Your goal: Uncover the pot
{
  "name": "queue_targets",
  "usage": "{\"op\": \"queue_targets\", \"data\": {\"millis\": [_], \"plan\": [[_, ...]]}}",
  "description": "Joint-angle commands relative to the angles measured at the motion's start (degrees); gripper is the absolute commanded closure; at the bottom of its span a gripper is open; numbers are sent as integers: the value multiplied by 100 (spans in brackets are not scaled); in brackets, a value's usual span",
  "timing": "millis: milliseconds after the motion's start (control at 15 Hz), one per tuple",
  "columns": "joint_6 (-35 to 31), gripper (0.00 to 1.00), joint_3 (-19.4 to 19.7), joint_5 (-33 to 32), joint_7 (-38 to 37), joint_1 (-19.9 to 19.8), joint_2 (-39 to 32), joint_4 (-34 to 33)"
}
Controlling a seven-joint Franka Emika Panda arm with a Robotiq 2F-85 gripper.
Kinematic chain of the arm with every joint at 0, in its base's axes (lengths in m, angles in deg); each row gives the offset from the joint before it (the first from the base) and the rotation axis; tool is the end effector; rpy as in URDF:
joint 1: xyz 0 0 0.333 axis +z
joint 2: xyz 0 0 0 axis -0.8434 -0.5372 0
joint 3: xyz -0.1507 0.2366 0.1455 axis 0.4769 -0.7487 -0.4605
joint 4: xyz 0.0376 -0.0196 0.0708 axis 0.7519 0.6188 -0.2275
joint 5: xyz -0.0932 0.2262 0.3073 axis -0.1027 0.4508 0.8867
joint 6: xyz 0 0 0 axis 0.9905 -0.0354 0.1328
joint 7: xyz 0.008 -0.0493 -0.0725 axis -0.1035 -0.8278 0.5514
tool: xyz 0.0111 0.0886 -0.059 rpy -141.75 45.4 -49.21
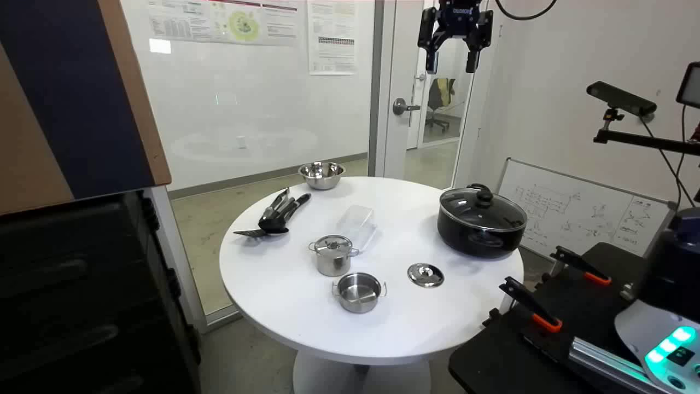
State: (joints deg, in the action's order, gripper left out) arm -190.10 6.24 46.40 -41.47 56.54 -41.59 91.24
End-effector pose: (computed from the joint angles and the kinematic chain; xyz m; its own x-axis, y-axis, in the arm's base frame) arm 0.4385 0.0645 0.5107 0.9773 -0.2116 0.0087 -0.2118 -0.9760 0.0497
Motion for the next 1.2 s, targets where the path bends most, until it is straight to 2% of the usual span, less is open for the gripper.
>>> {"op": "queue_targets", "data": {"millis": [0, 133, 267, 333, 667, 867, 1133], "plan": [[13, 0, 70, -26, -22, 79, -7, -14], [60, 0, 184, -101, 123, 11, 5, 41], [-98, 0, 10, -392, -470, -57, 31, 66], [-2, 0, 152, -197, -111, 13, -7, 21], [-13, 0, 89, -312, -351, 6, -7, 20], [-26, 0, 338, -123, 336, 58, -42, 20], [20, 0, 1005, -202, 1805, -124, -206, 14]]}}
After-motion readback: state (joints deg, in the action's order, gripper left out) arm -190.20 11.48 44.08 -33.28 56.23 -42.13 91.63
